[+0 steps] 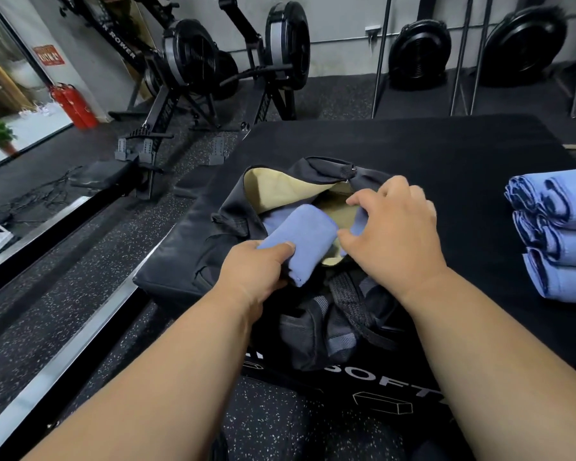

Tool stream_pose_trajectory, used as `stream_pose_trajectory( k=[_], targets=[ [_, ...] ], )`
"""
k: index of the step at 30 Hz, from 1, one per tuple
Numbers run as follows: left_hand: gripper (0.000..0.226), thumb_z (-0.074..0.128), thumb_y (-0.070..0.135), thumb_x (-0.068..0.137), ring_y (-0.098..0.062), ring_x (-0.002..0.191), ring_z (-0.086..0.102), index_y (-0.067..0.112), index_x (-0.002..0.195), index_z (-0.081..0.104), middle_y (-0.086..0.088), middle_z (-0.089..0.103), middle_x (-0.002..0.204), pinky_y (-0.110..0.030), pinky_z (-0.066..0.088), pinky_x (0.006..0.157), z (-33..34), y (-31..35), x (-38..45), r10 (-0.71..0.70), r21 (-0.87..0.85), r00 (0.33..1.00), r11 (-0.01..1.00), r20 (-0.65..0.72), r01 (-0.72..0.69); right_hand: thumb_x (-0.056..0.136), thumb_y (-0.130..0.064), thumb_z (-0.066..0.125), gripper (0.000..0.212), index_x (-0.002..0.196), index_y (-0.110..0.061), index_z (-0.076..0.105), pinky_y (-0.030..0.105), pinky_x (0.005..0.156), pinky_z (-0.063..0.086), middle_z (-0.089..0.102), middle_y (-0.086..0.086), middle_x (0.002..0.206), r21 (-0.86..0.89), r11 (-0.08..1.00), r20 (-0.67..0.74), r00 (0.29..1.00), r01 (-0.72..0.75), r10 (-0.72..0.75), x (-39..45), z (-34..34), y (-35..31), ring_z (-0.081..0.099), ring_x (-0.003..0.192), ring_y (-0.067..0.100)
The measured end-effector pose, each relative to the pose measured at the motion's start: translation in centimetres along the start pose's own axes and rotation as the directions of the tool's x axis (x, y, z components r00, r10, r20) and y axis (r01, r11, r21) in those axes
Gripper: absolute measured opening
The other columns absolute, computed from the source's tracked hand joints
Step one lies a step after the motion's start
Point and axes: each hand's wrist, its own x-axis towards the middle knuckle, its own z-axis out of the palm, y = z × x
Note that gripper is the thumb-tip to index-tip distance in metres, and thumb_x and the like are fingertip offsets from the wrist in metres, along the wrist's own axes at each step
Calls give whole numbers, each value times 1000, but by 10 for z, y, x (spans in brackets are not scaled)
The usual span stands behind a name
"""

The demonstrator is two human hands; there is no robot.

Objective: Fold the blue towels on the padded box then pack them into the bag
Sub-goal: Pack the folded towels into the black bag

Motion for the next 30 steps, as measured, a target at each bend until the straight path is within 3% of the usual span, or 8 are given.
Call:
stream_pose_trajectory(
  k=[3, 6, 9, 12, 17, 23, 28, 30],
  targets=[
    [41, 77, 32, 69, -46, 96, 74, 0, 94, 73, -24, 77, 93, -65, 60, 87, 10, 1, 8, 32, 78, 999, 996, -29, -30, 72, -50, 78, 54, 121, -30, 69, 43, 86, 43, 47, 4, 108, -67, 996, 54, 996, -62, 66, 0, 3, 7, 50, 98, 31],
    [40, 78, 31, 69, -47, 92, 75, 0, 94, 71, -26, 76, 94, -65, 60, 86, 23, 5, 16, 35, 72, 999, 997, -25, -33, 76, -50, 74, 58, 130, -30, 63, 43, 86, 44, 44, 5, 110, -39, 995, 53, 994, -97, 99, 1, 2, 14, 48, 96, 31],
    [17, 76, 15, 92, -28, 74, 72, 3, 100, 67, -16, 72, 92, -44, 67, 71, 41, 12, 27, -42, -93, 999, 995, 17, 44, 80, -47, 72, 60, 135, -29, 60, 42, 85, 44, 40, 5, 110, -5, 992, 18, 992, -128, 128, 3, 1, 20, 46, 94, 29],
    [22, 70, 14, 100, -18, 73, 67, 2, 117, 64, -11, 70, 100, -27, 59, 53, 55, 11, 36, -122, -185, 989, 973, 79, 135, 78, -47, 73, 64, 138, -29, 60, 44, 87, 44, 42, 6, 112, -10, 990, -7, 990, -138, 138, 3, 3, 24, 46, 96, 30],
    [16, 65, 18, 103, -18, 75, 70, 6, 114, 67, -7, 74, 91, -30, 60, 64, 52, 10, 42, -123, -262, 982, 952, 142, 157, 80, -51, 71, 68, 145, -39, 54, 45, 94, 40, 44, 3, 122, 26, 990, 39, 990, -140, 139, 2, 8, 28, 46, 105, 30],
    [9, 67, 12, 97, -22, 65, 56, 7, 90, 65, -10, 60, 78, -34, 51, 69, 51, 2, 46, -193, -114, 969, 971, 154, 211, 84, -39, 71, 59, 141, -38, 57, 43, 96, 47, 42, -1, 116, 147, 978, 101, 986, -147, 134, 5, 5, 32, 48, 101, 25],
    [11, 68, 2, 96, -20, 64, 63, 0, 105, 63, -13, 64, 80, -27, 59, 57, 49, -11, 54, -169, -96, 984, 980, 58, 174, 88, -28, 67, 55, 142, -36, 58, 41, 91, 51, 49, 3, 121, 206, 972, 149, 986, -110, 80, 6, 8, 36, 56, 104, 30],
    [5, 67, 3, 99, -20, 67, 63, -1, 99, 63, -12, 63, 82, -23, 60, 55, 55, -9, 53, -186, -114, 979, 974, 78, 194, 90, -22, 66, 55, 143, -35, 57, 36, 86, 48, 49, 2, 122, 230, 967, 143, 987, -108, 76, 6, 10, 38, 56, 104, 29]
  ],
)
